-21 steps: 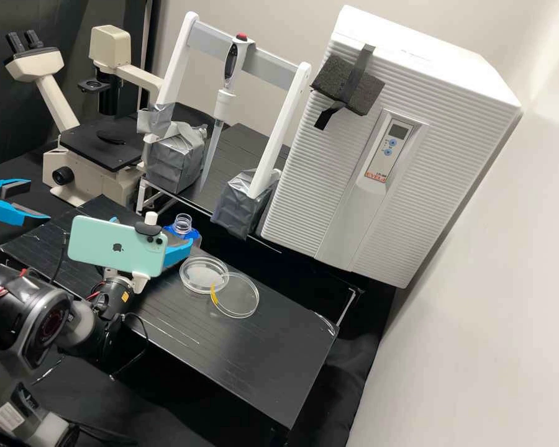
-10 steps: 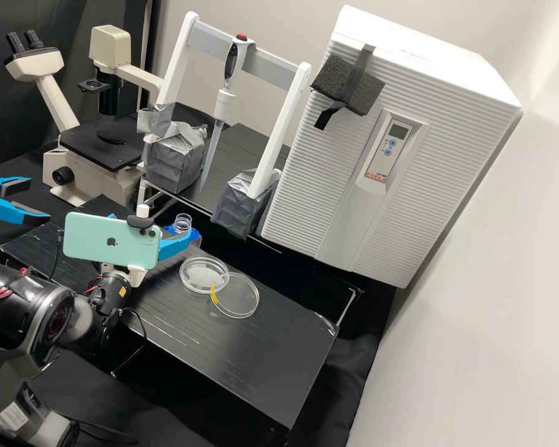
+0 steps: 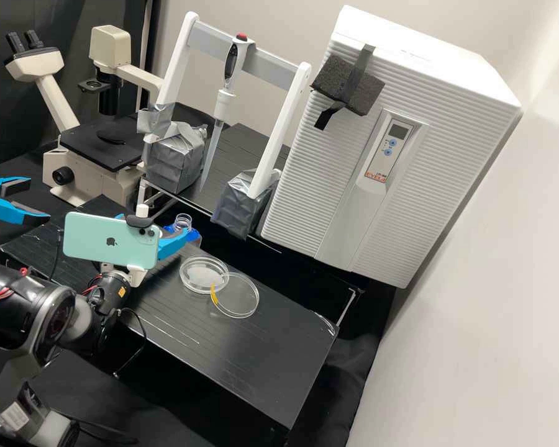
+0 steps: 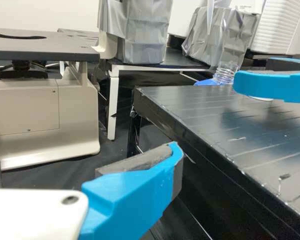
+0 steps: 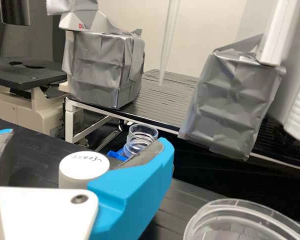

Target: Close the bottle

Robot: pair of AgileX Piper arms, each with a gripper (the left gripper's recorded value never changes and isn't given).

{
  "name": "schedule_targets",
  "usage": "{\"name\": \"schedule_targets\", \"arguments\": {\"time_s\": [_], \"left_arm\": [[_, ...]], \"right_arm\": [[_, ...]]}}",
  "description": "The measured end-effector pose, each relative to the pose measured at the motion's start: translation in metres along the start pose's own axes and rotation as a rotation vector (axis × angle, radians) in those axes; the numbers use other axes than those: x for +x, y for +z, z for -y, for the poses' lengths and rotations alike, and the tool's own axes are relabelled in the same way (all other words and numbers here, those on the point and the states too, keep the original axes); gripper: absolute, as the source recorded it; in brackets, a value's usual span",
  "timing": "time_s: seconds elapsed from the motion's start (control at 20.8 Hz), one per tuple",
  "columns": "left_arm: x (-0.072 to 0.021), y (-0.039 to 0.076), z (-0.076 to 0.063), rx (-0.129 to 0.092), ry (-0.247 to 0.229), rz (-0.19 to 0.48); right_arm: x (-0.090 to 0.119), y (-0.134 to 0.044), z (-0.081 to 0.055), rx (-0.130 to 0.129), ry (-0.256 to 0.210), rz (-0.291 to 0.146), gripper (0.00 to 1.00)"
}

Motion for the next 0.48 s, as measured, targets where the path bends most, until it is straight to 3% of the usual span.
{"name": "schedule_targets", "arguments": {"time_s": [0.14, 0.48], "left_arm": [[0.0, 0.0, 0.0, 0.0, 0.0, 0.0], [0.0004, -0.0001, -0.0005, 0.001, 0.002, 0.001]], "right_arm": [[0.0002, -0.0014, 0.0014, -0.016, -0.003, -0.002, 0.0], [-0.0013, 0.0004, 0.0042, -0.016, -0.015, 0.006, 0.0]]}}
